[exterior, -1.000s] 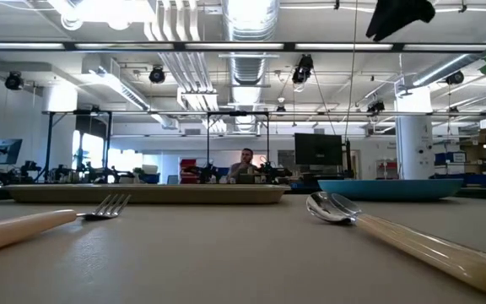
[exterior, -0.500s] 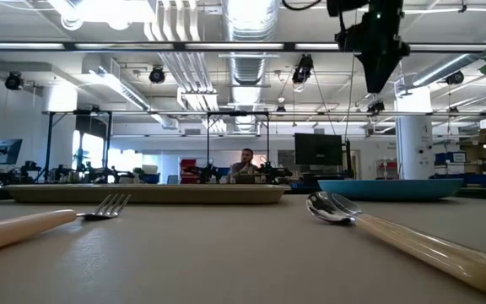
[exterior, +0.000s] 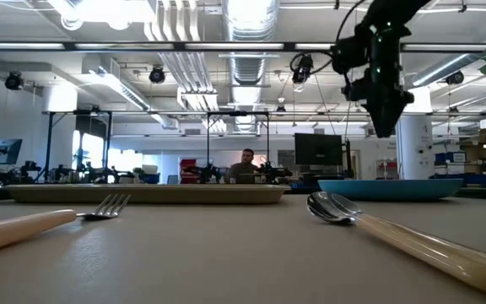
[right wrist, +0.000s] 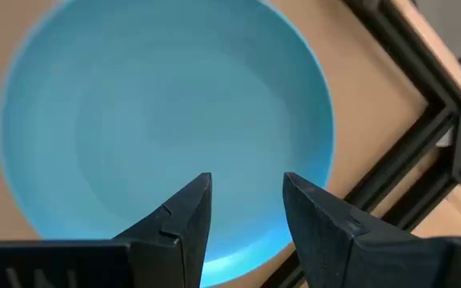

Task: Pick and place plate/cup/fork/spoon on tray
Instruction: Put the light blue plate on the white serving tray

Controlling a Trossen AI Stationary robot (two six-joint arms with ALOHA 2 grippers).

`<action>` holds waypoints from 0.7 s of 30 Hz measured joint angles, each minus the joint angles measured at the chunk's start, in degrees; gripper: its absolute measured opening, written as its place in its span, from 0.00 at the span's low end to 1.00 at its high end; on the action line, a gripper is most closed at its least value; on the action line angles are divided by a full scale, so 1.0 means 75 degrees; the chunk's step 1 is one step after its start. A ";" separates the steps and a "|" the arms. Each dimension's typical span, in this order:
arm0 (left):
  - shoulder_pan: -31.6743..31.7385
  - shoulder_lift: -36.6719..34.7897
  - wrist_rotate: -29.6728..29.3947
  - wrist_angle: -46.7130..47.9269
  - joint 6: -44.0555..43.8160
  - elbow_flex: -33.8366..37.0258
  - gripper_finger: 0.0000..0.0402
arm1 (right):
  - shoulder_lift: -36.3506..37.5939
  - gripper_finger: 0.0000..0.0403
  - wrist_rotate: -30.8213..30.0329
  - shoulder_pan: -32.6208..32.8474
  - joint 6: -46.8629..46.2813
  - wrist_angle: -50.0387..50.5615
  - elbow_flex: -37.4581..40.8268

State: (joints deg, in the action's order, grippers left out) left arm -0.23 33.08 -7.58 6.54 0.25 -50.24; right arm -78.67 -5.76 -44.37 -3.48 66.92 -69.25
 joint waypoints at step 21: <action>-0.0003 0.0140 0.0004 -0.0022 -0.0071 0.0000 0.46 | -0.0062 0.35 0.1249 -0.2185 0.1291 -0.2196 0.1826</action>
State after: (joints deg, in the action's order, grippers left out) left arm -0.25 34.13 -7.55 6.38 -0.28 -50.24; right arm -79.14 3.61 -60.75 6.20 50.46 -55.56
